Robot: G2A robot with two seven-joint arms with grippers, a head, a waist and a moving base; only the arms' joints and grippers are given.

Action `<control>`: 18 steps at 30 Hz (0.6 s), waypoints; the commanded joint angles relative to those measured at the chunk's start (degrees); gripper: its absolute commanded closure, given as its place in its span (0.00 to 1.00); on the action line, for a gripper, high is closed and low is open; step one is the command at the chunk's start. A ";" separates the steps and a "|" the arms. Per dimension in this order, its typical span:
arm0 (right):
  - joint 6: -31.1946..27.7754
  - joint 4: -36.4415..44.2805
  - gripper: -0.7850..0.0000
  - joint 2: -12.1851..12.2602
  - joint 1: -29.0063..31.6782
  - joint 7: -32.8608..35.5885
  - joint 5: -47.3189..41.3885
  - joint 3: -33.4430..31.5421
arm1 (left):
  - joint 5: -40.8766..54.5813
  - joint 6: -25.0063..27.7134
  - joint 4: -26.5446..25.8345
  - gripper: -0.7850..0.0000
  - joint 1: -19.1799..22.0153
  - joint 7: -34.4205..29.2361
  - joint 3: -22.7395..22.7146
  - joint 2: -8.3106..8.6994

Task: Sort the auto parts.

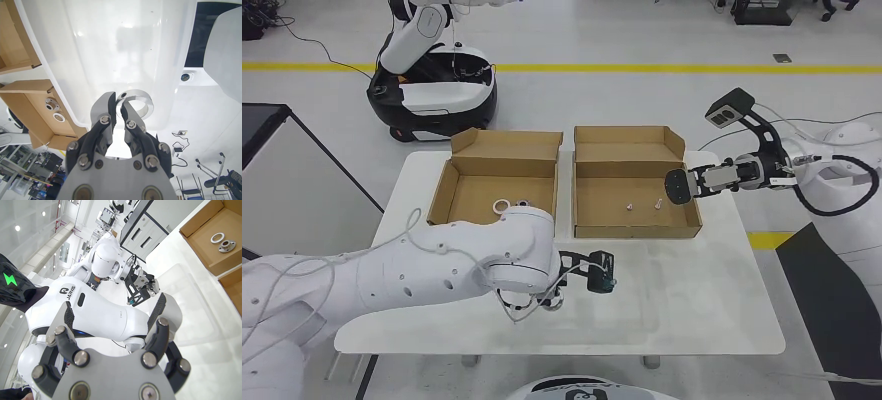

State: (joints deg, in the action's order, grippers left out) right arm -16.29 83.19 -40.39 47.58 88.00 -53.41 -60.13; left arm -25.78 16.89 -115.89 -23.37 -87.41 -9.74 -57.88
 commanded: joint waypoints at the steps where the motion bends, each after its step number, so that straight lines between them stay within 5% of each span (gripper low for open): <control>1: 0.00 0.00 0.00 0.00 0.00 0.00 -0.02 0.00 | 0.48 -0.66 0.57 1.00 -0.58 1.86 -0.41 0.05; 4: 0.00 0.00 0.00 0.00 0.00 0.00 -0.02 0.00 | -0.21 -2.57 2.17 1.00 -1.47 7.08 -3.71 1.14; 10: 0.00 0.00 0.00 0.00 0.00 0.00 -0.02 0.00 | 1.32 -1.76 4.98 1.00 -5.56 13.93 -12.44 5.90; 18: 0.00 0.00 0.00 0.00 0.00 0.00 -0.02 0.00 | 12.65 12.46 11.12 1.00 -15.27 25.31 -24.55 12.02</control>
State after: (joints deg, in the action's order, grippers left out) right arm -16.29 83.19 -40.39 47.58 88.00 -53.41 -60.13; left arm -15.28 26.52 -105.70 -37.17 -63.75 -32.81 -46.51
